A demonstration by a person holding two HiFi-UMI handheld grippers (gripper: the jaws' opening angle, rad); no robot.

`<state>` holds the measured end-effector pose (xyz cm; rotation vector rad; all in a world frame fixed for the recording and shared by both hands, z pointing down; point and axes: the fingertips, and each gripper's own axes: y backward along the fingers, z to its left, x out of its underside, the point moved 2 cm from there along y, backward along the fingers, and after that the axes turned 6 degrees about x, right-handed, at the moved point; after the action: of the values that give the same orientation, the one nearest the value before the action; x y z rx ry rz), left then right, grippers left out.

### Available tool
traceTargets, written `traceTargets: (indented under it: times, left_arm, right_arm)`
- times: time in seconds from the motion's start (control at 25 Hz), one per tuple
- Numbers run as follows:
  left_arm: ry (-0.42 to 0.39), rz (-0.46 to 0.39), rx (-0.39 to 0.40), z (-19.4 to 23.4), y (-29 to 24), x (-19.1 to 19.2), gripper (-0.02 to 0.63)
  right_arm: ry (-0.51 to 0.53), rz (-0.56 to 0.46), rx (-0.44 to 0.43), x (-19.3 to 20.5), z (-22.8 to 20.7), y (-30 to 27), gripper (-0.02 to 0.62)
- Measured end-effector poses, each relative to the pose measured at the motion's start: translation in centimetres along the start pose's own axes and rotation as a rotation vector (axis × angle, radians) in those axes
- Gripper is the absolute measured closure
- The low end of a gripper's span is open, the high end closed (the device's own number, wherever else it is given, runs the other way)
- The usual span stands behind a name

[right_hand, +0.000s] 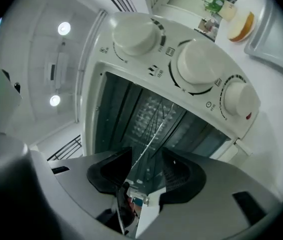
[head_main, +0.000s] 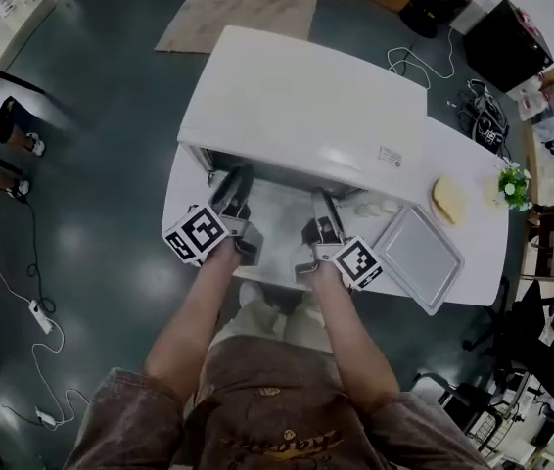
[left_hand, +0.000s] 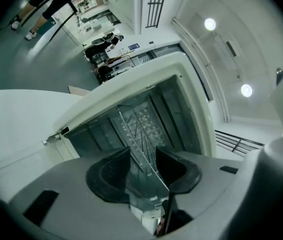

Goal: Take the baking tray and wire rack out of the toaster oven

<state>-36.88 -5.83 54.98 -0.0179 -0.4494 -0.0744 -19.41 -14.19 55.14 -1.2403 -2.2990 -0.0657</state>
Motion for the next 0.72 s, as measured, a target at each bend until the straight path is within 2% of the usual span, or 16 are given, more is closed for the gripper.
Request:
traceTargets:
  times: [0.16,0.44,0.72]
  left_arm:
    - [0.041,-0.011,0.01,1.2,-1.6,-0.3,0.466]
    - [0.038,0.023,0.045,1.2,-4.0,-0.2,0.472]
    - [0.059,0.033,0.035,1.4,-5.4,0.0,0.546]
  right_arm:
    - [-0.076,-0.064,0.055,-0.1,-1.6,-1.4,0.442]
    - [-0.079,-0.121,0.013,-1.3,-0.8,-3.4,0.473]
    - [-0.073,-0.116,0.029,-2.3,-0.9,-4.8,0.536]
